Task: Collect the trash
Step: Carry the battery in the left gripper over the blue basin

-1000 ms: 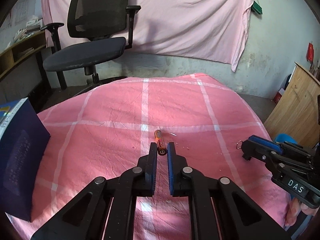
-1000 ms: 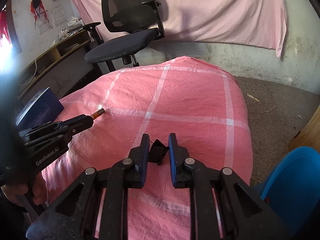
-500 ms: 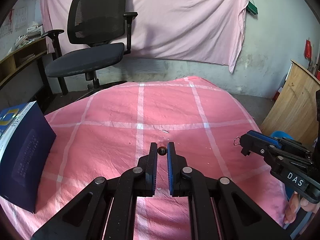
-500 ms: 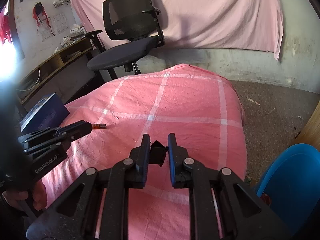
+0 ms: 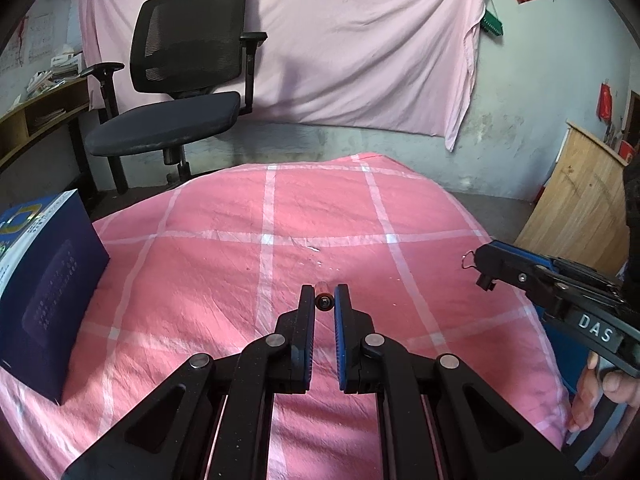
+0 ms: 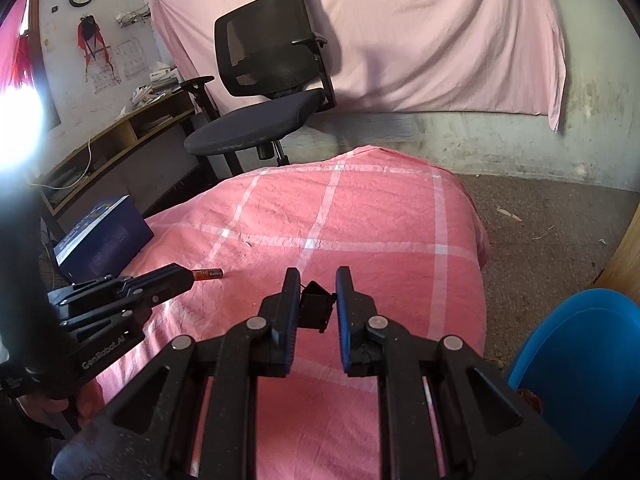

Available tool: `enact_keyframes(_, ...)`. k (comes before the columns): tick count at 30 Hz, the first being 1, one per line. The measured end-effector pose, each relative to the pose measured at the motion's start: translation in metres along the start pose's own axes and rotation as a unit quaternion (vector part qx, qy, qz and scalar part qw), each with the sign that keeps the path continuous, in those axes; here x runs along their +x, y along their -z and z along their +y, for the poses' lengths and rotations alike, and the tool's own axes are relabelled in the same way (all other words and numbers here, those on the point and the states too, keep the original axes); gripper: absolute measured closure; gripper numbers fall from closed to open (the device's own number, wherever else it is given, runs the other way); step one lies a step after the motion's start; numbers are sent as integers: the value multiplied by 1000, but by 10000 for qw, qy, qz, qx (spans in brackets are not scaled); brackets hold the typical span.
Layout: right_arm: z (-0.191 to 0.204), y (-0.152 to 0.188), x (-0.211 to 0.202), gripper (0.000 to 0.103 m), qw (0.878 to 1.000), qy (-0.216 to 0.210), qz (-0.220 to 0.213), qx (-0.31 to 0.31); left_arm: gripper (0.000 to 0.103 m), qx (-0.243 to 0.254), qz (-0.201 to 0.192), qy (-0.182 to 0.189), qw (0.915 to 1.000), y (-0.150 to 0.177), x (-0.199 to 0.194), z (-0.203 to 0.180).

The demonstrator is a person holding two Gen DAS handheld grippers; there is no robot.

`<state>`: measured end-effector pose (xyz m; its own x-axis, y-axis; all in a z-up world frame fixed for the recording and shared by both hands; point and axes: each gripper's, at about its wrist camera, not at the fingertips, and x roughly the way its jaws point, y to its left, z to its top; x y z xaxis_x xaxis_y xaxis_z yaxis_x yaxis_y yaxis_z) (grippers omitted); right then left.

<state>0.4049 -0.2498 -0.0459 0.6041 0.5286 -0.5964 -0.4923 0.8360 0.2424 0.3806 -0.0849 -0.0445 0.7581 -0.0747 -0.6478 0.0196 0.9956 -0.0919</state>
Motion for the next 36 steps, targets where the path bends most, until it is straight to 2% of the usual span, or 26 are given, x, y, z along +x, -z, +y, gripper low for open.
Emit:
enact_keyframes(11, 4, 0, -12, 72, 9996, 121, -259, -32, 96, 19, -323, 15, 9995, -4, -22, -9)
enact_keyframes(24, 6, -4, -55, 72, 9952, 332, -921, -67, 96, 235, -880, 75, 9958, -16, -59, -33)
enact_keyframes(30, -3, -2, -88, 72, 9892, 490, -1382, 18, 96, 355, -1196, 200, 9920, -25, -79, -57)
enact_keyframes(36, -16, 2, -132, 72, 9758, 691, -2065, 186, 96, 577, -1594, 338, 9849, -36, -105, -91)
